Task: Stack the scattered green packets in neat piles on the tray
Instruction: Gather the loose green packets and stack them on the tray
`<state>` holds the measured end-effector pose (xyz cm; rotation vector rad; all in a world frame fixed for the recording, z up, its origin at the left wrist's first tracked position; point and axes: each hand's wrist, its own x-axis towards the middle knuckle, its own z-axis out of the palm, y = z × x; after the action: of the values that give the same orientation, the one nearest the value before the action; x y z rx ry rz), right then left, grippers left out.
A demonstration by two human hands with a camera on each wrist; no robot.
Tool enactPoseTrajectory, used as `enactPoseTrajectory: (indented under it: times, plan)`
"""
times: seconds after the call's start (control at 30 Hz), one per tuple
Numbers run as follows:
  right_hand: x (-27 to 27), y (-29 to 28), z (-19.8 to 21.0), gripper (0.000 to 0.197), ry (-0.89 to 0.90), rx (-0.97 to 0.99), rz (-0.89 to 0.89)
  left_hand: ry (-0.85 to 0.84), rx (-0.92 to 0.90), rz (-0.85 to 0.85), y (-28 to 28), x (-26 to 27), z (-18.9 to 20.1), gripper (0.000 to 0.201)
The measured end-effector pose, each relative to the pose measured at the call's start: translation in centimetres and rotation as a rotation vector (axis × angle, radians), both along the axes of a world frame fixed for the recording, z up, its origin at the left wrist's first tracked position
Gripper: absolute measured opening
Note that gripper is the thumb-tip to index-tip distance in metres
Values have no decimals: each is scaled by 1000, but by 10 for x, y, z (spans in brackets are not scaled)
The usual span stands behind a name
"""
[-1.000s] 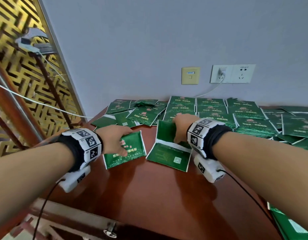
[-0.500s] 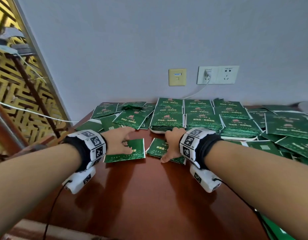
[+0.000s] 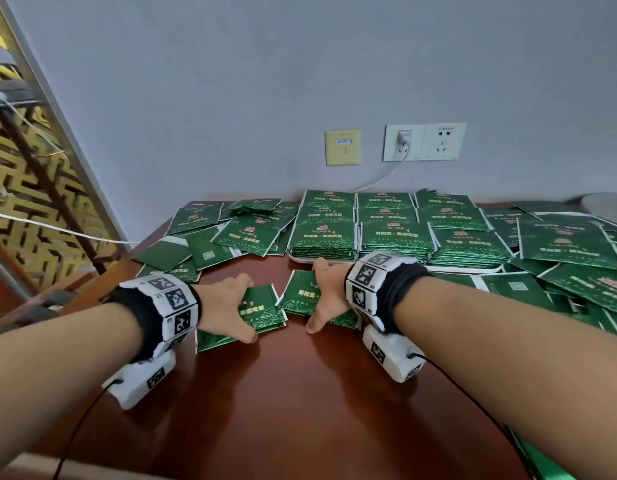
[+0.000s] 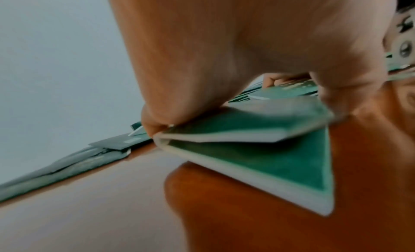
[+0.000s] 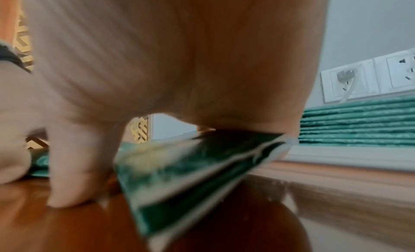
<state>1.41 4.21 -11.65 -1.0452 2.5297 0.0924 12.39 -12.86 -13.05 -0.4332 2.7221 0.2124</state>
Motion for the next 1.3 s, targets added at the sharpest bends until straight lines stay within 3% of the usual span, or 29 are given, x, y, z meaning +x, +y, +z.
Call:
enactPoseTrajectory:
  times: [0.1,0.27,0.43,0.6,0.9,1.07,1.2,1.3]
  plan:
    - [-2,9,4,102,36,-11,30,-45,-2,-34,9,-1,6,96]
    - [-15,39,13,83,99,-163,-16,42,-67,-103,31,-20,27,84]
    - [-35,79,17,74,274,-247,-59,144,-192,-187,59,-65,48,90]
    - [-72,127,37,87,323,-175,-135,202,-339,-239,75,-114,57,94]
    - [-137,173,46,99,353,70,-281,179,-359,-242,70,-173,49,96]
    - [-157,165,48,95,326,175,-227,118,-349,-280,61,-192,42,101]
    - [-160,164,44,106,323,211,-180,102,-363,-298,54,-196,36,109]
    - [-159,166,41,94,290,166,-130,110,-341,-293,50,-196,34,110]
